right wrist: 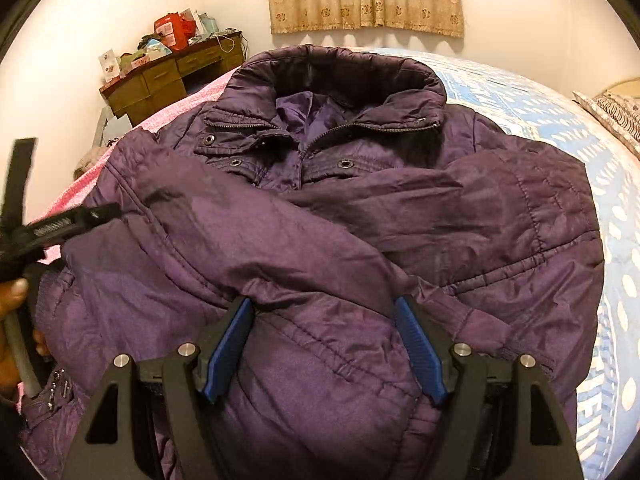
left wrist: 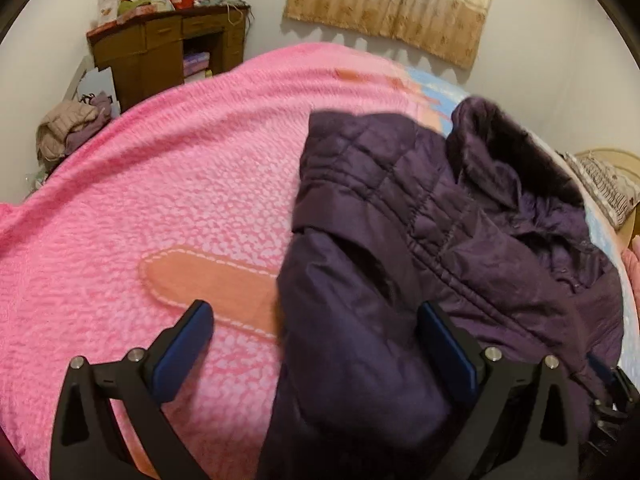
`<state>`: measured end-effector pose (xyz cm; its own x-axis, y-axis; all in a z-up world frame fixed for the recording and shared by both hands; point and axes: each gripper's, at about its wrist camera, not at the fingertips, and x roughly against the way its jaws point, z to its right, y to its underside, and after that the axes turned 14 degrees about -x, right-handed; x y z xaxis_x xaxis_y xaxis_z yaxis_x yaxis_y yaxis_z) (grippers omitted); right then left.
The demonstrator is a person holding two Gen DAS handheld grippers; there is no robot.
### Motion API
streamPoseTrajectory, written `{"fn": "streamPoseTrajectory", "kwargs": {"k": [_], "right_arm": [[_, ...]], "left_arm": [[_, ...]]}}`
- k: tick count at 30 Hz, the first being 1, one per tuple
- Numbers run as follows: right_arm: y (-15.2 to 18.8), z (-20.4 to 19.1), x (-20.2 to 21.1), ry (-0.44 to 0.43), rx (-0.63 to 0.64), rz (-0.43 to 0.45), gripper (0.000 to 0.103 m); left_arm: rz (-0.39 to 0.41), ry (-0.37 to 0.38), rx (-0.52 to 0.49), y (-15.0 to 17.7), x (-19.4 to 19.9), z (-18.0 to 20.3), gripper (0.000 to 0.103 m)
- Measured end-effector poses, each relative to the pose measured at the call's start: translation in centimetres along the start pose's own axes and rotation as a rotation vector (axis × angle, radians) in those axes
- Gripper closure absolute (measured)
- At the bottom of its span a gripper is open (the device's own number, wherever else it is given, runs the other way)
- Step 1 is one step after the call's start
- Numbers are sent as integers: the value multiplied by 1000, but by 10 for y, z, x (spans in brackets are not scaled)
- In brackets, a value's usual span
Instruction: Fold large clothes
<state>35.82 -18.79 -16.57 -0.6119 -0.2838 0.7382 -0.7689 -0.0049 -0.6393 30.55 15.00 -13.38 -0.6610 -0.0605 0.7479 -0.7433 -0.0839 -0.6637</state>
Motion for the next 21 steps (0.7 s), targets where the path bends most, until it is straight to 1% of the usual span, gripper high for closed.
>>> {"fn": "streamPoseTrajectory", "kwargs": {"k": [2,4,6,8,10,12,13,15,21], "right_arm": [[0,0,1,0,-1,3,29],[0,0,1,-1,-2,3,29],[1,0,1,0,-1,2,29],[0,0,1,-1,-2,3,29],[0,0,1,0,-1,4,29],[0,0,1,0,-1,3,29],[0,0,0,1,1,3,29],[0,0,0,0,0,3,29],[2,0,1,4,2,2,29]], "left_arm": [[32,5,-24,0,18,8,0],[71,45,-41,-2,37,18,0],[91,90,-74,-3,49,34,0],[81,98,-124,-1,47,48,0],[48,77,-165,6,34,58,0],[12,58,-176,14,19,58,0],[0,61,-170,17,13,56,0],[-9,74,-161,17,11,54,0],[-15,40,-187,22,6,60,0]]}}
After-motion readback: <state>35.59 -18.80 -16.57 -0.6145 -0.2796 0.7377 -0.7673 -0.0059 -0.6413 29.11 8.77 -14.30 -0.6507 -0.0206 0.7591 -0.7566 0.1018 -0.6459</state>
